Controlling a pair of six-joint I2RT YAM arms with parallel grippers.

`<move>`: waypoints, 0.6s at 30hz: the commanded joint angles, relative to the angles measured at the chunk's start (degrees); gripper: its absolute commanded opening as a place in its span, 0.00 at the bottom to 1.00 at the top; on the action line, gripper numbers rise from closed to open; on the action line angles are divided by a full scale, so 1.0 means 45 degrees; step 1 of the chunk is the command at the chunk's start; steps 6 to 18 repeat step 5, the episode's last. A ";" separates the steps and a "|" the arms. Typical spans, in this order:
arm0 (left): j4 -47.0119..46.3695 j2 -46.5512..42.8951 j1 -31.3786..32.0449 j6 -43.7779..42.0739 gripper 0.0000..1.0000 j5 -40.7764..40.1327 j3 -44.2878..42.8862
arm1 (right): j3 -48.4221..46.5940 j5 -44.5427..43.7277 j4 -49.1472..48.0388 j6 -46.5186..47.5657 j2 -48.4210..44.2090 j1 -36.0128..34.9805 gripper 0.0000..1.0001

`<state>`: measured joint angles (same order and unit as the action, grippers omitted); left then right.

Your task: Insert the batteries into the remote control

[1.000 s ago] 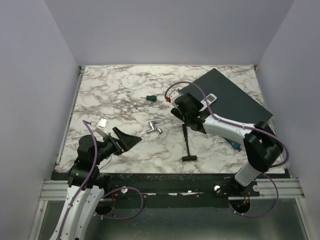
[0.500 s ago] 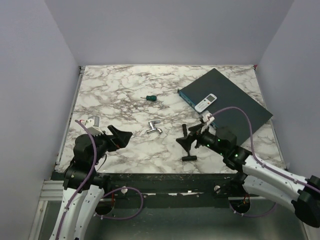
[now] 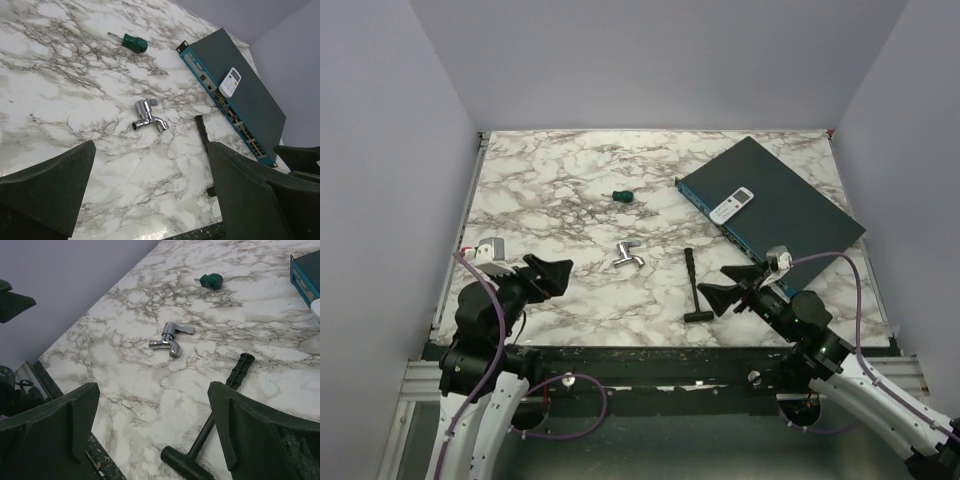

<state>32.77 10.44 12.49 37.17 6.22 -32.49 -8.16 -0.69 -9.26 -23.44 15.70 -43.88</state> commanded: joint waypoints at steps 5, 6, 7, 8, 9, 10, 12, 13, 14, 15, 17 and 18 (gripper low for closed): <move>0.0491 0.0296 -0.0002 -0.0331 0.99 -0.0754 -0.0453 | -0.0054 -0.0753 0.1018 -0.0183 -0.0049 -0.0035 1.00; 0.0491 0.0296 -0.0002 -0.0331 0.99 -0.0754 -0.0453 | -0.0054 -0.0753 0.1018 -0.0183 -0.0049 -0.0035 1.00; 0.0491 0.0296 -0.0002 -0.0331 0.99 -0.0754 -0.0453 | -0.0054 -0.0753 0.1018 -0.0183 -0.0049 -0.0035 1.00; 0.0491 0.0296 -0.0002 -0.0331 0.99 -0.0754 -0.0453 | -0.0054 -0.0753 0.1018 -0.0183 -0.0049 -0.0035 1.00; 0.0491 0.0296 -0.0002 -0.0331 0.99 -0.0754 -0.0453 | -0.0054 -0.0753 0.1018 -0.0183 -0.0049 -0.0035 1.00; 0.0491 0.0296 -0.0002 -0.0331 0.99 -0.0754 -0.0453 | -0.0054 -0.0753 0.1018 -0.0183 -0.0049 -0.0035 1.00; 0.0491 0.0296 -0.0002 -0.0331 0.99 -0.0754 -0.0453 | -0.0054 -0.0753 0.1018 -0.0183 -0.0049 -0.0035 1.00; 0.0491 0.0296 -0.0002 -0.0331 0.99 -0.0754 -0.0453 | -0.0054 -0.0753 0.1018 -0.0183 -0.0049 -0.0035 1.00; 0.0491 0.0296 -0.0002 -0.0331 0.99 -0.0754 -0.0453 | -0.0054 -0.0753 0.1018 -0.0183 -0.0049 -0.0035 1.00; 0.0491 0.0296 -0.0002 -0.0331 0.99 -0.0754 -0.0453 | -0.0054 -0.0753 0.1018 -0.0183 -0.0049 -0.0035 1.00; 0.0491 0.0296 -0.0002 -0.0331 0.99 -0.0754 -0.0453 | -0.0054 -0.0753 0.1018 -0.0183 -0.0049 -0.0035 1.00; 0.0491 0.0296 -0.0002 -0.0331 0.99 -0.0754 -0.0453 | -0.0054 -0.0753 0.1018 -0.0183 -0.0049 -0.0035 1.00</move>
